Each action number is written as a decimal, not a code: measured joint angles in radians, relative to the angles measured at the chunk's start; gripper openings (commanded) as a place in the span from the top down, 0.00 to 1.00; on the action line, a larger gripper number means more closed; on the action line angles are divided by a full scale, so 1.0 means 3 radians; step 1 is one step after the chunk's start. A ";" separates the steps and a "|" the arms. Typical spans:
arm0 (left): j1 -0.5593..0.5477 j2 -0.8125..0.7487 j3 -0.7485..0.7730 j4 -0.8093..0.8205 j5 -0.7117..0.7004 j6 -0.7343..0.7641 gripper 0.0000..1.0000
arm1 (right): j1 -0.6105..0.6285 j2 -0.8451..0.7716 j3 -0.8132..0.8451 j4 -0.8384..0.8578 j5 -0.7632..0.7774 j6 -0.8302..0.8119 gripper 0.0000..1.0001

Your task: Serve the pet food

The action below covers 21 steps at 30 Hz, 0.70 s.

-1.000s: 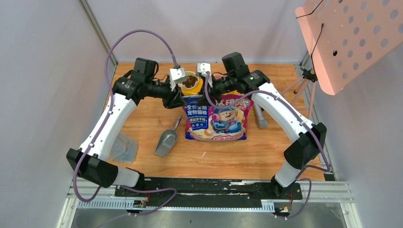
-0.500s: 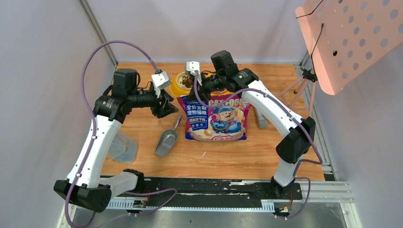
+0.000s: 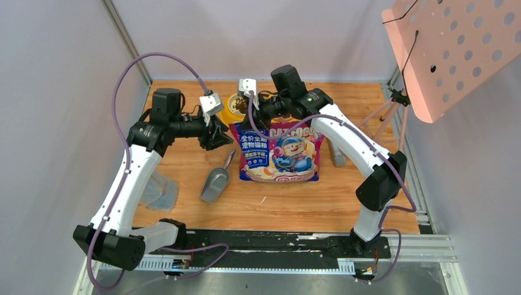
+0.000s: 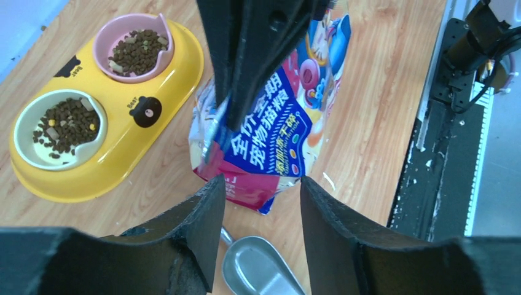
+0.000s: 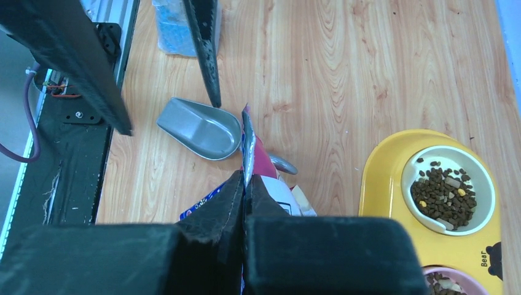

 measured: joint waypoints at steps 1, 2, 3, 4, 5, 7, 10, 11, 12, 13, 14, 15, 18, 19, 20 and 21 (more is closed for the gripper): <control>0.0000 0.0050 0.0013 0.0036 0.0006 0.0019 0.47 | 0.0000 0.0000 0.0000 0.0000 0.0000 0.0000 0.77; 0.0000 0.0109 0.0033 0.0057 0.0014 0.0038 0.48 | 0.0000 0.0000 0.0000 -0.0001 0.0000 0.0000 0.70; -0.0001 0.0197 0.0075 0.0069 0.0023 0.0067 0.48 | 0.0000 0.0000 0.0000 -0.0003 0.0006 0.0004 0.67; -0.0003 0.0272 0.0106 0.0081 0.0033 0.0093 0.50 | 0.0000 0.0000 0.0000 -0.0004 0.0032 0.0003 0.66; -0.0011 0.0365 0.0145 0.0079 0.0055 0.0136 0.51 | 0.0000 -0.0001 0.0000 -0.0005 0.0052 0.0011 0.65; -0.0048 0.0479 0.0182 0.0056 0.0065 0.0214 0.57 | -0.0009 -0.0022 -0.0015 -0.0006 0.0113 -0.0019 0.66; -0.0144 0.0600 0.0235 -0.0015 0.0058 0.0370 0.72 | -0.0066 -0.0169 -0.0125 -0.0098 0.0149 -0.0146 0.66; -0.0179 0.0641 0.0270 -0.0033 0.0052 0.0425 0.74 | -0.0095 -0.0252 -0.0192 -0.0145 0.0151 -0.0203 0.66; -0.0200 0.0676 0.0303 -0.0050 0.0051 0.0460 0.75 | -0.0140 -0.0361 -0.0286 -0.0187 0.0158 -0.0262 0.66; -0.0217 0.0717 0.0350 -0.0065 0.0052 0.0496 0.80 | -0.0203 -0.0470 -0.0375 -0.0239 0.0167 -0.0309 0.66; -0.0231 0.0745 0.0379 -0.0069 0.0053 0.0516 0.82 | -0.0275 -0.0572 -0.0455 -0.0267 0.0173 -0.0341 0.67; -0.0243 0.0779 0.0417 -0.0071 0.0055 0.0533 0.88 | -0.0378 -0.0693 -0.0549 -0.0310 0.0175 -0.0376 0.68; -0.0247 0.0841 0.0474 -0.0076 0.0057 0.0565 0.98 | -0.0631 -0.0942 -0.0736 -0.0397 0.0210 -0.0458 0.72; -0.0247 0.0853 0.0484 -0.0080 0.0060 0.0579 1.00 | -0.0713 -0.1003 -0.0786 -0.0422 0.0234 -0.0486 0.74; -0.0247 0.0868 0.0501 -0.0094 0.0060 0.0587 1.00 | -0.0773 -0.1044 -0.0821 -0.0449 0.0258 -0.0514 0.76; -0.0247 0.0877 0.0511 -0.0098 0.0060 0.0591 1.00 | -0.0811 -0.1068 -0.0848 -0.0469 0.0275 -0.0540 0.82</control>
